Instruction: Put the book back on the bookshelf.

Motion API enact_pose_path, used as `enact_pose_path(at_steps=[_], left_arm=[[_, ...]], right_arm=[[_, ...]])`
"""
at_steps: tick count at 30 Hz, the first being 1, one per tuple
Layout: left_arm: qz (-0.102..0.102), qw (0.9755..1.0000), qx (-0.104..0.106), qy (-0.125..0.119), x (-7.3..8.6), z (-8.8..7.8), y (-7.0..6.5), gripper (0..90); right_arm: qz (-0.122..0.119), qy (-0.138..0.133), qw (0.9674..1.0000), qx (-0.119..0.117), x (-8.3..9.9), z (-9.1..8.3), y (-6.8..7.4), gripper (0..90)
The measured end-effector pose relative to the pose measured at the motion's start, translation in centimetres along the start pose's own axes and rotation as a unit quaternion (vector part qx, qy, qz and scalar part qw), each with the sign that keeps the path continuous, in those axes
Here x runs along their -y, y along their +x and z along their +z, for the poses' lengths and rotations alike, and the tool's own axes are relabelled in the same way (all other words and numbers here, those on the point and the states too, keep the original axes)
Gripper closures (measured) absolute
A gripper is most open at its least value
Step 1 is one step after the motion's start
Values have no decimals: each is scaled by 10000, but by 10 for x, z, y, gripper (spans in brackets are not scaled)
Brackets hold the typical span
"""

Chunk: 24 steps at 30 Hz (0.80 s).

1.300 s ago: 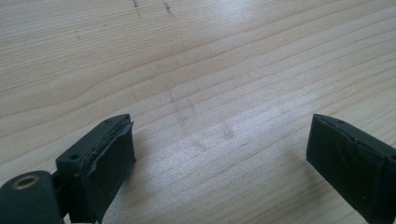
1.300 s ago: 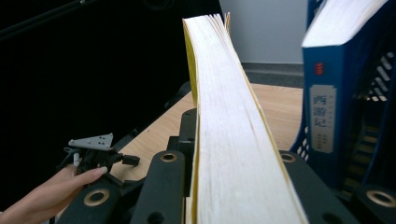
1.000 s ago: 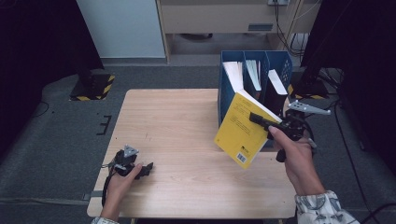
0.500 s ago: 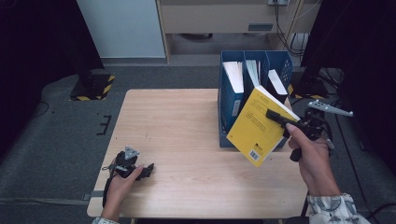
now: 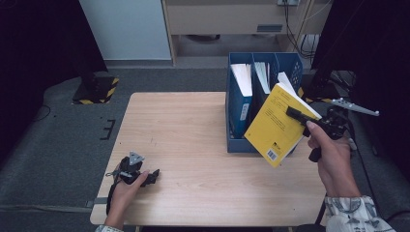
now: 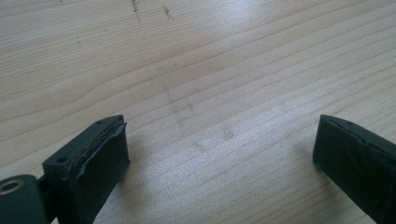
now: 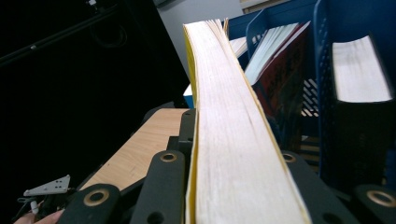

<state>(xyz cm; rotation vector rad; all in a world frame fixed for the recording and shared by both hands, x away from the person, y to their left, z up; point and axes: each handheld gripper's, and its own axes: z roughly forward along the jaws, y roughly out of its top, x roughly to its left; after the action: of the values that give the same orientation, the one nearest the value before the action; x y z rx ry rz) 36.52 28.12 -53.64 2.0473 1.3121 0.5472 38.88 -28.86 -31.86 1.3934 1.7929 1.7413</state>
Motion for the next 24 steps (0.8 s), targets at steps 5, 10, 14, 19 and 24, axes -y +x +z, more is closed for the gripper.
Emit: enact_pose_path(at_steps=[5, 10, 14, 19, 24], left_arm=[[3, 10000, 0, 2, 0, 0, 0, 27], [1, 10000, 1, 2, 0, 0, 0, 26], [3, 10000, 0, 3, 0, 0, 0, 25], [2, 10000, 1, 3, 0, 0, 0, 24], [6, 10000, 4, 5, 0, 0, 0, 24]], right_arm=[[32, 15, 9999, 162, -3, -5, -6, 749], [-21, 34, 9996, 285, -7, -7, -10, 748], [-50, 30, 9990, 438, -12, -7, -14, 748], [-56, 140, 9981, 592, -15, -1, -19, 749], [-92, 155, 9971, 736, -18, 3, -23, 748]])
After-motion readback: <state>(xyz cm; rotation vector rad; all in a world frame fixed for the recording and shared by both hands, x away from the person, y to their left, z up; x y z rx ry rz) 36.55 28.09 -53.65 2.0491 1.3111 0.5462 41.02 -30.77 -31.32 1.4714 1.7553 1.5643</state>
